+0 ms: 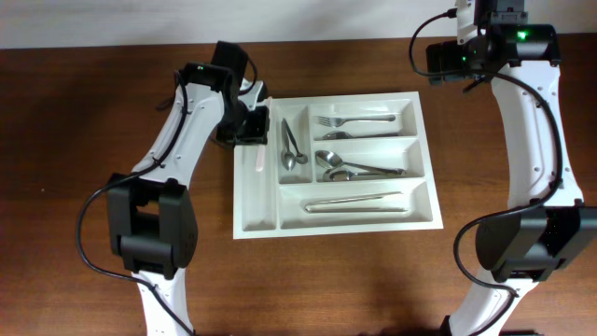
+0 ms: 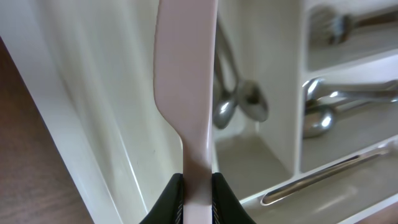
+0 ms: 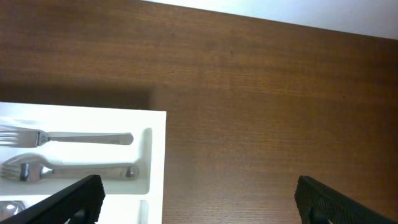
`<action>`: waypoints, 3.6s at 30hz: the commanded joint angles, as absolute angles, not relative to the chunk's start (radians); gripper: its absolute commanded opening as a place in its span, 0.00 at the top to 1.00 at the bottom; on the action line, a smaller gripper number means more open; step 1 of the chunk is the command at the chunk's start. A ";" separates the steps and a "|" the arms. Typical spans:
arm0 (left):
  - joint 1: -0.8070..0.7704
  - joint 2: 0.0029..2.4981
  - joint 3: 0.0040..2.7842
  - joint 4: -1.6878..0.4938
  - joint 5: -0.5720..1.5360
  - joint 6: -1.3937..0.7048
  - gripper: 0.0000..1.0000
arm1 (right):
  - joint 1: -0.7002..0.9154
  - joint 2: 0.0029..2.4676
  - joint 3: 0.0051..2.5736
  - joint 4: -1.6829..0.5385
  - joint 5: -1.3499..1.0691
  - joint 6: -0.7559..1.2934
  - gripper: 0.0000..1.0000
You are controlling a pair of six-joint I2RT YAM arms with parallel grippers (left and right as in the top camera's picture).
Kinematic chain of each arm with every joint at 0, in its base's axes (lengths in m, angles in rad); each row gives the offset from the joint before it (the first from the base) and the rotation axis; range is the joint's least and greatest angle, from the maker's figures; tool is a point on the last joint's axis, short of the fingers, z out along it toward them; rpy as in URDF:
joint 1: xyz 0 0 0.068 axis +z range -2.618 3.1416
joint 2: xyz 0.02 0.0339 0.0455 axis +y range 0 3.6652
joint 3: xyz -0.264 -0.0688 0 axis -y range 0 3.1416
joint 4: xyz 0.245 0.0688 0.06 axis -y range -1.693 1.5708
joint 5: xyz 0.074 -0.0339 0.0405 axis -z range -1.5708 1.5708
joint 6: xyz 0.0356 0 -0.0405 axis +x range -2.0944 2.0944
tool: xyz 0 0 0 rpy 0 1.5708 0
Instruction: Pack container
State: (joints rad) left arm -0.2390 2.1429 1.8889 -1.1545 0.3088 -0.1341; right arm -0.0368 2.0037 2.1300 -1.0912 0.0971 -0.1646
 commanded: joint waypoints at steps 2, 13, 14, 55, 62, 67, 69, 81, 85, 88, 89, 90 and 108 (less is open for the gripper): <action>-0.233 2.113 1.811 -1.147 0.295 -0.171 0.96 | -0.038 1.995 2.147 -1.088 0.105 -0.159 0.01; -0.200 2.112 1.841 -1.097 0.299 -0.163 0.01 | -0.038 1.995 2.147 -1.088 0.106 -0.159 0.01; -0.164 2.109 1.882 -1.097 0.299 -0.163 0.01 | -0.038 1.995 2.147 -1.088 0.105 -0.159 0.01; 0.270 2.107 2.077 -1.048 0.265 -0.157 0.01 | 0.000 1.550 2.147 -1.088 0.105 -0.159 0.01; 0.270 2.107 2.077 -1.048 0.265 -0.157 0.01 | 0.000 1.147 2.144 -1.088 0.106 -0.159 0.01; 0.270 2.107 2.077 -1.048 0.265 -0.157 0.01 | 0.000 0.915 2.086 -1.073 0.121 -0.159 0.01; 0.270 2.107 2.077 -1.048 0.265 -0.157 0.01 | 0.000 0.804 2.000 -1.047 0.109 -0.158 0.01; 0.270 2.107 2.077 -1.048 0.265 -0.157 0.01 | -0.001 0.227 1.050 -0.608 0.049 0.129 0.01; 0.270 2.107 2.077 -1.048 0.265 -0.157 0.01 | -0.001 0.102 0.691 -0.402 0.049 0.271 0.01; 0.270 2.107 2.077 -1.048 0.265 -0.157 0.01 | -0.001 0.051 0.474 -0.213 0.059 0.271 0.01; 0.270 2.107 2.077 -1.048 0.265 -0.157 0.01 | -0.001 0.043 0.422 -0.164 0.066 0.270 0.01; 0.270 2.107 2.077 -1.048 0.265 -0.157 0.01 | -0.001 0.036 0.367 -0.111 0.079 0.270 0.01; 0.269 2.107 2.077 -1.048 0.265 -0.157 0.01 | -0.001 0.035 0.006 0.105 0.174 0.202 0.01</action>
